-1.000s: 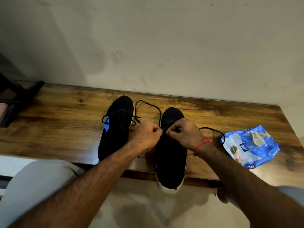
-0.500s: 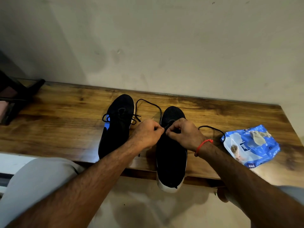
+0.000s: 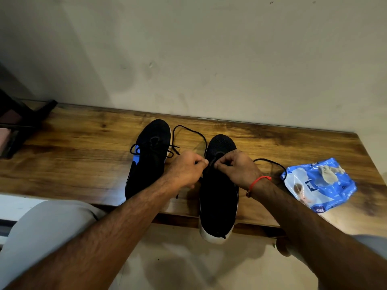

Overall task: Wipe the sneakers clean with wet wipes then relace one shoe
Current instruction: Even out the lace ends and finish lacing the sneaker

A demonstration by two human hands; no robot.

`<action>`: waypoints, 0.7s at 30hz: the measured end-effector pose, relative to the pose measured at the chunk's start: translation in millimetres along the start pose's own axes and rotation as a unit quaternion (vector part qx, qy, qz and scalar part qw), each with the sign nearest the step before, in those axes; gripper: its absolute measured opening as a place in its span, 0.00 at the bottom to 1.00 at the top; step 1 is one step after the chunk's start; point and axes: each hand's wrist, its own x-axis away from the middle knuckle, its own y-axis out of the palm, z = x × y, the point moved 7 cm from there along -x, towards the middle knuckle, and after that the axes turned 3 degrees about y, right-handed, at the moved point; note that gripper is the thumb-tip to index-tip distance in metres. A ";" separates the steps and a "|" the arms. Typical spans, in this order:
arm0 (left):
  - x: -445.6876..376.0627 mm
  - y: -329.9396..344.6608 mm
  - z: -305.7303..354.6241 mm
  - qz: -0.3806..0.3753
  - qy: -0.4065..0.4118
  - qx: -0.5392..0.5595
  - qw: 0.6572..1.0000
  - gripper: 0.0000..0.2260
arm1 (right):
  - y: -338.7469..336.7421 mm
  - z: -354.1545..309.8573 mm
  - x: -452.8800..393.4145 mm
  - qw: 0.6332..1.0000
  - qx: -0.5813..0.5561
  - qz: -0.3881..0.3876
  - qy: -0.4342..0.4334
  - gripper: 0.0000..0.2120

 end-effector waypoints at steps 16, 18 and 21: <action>-0.5 0.5 -0.5 -0.005 0.001 0.030 1.000 0.10 | 2.4 8.8 1.1 0.990 -0.107 -0.066 0.059 0.05; 0.1 0.8 0.7 -0.006 0.002 0.035 0.999 0.10 | 2.5 14.3 -0.7 0.991 -0.105 -0.042 0.076 0.05; 0.6 1.1 1.5 -0.006 0.002 0.046 0.999 0.11 | 3.0 21.7 -4.4 0.990 -0.096 -0.012 0.099 0.05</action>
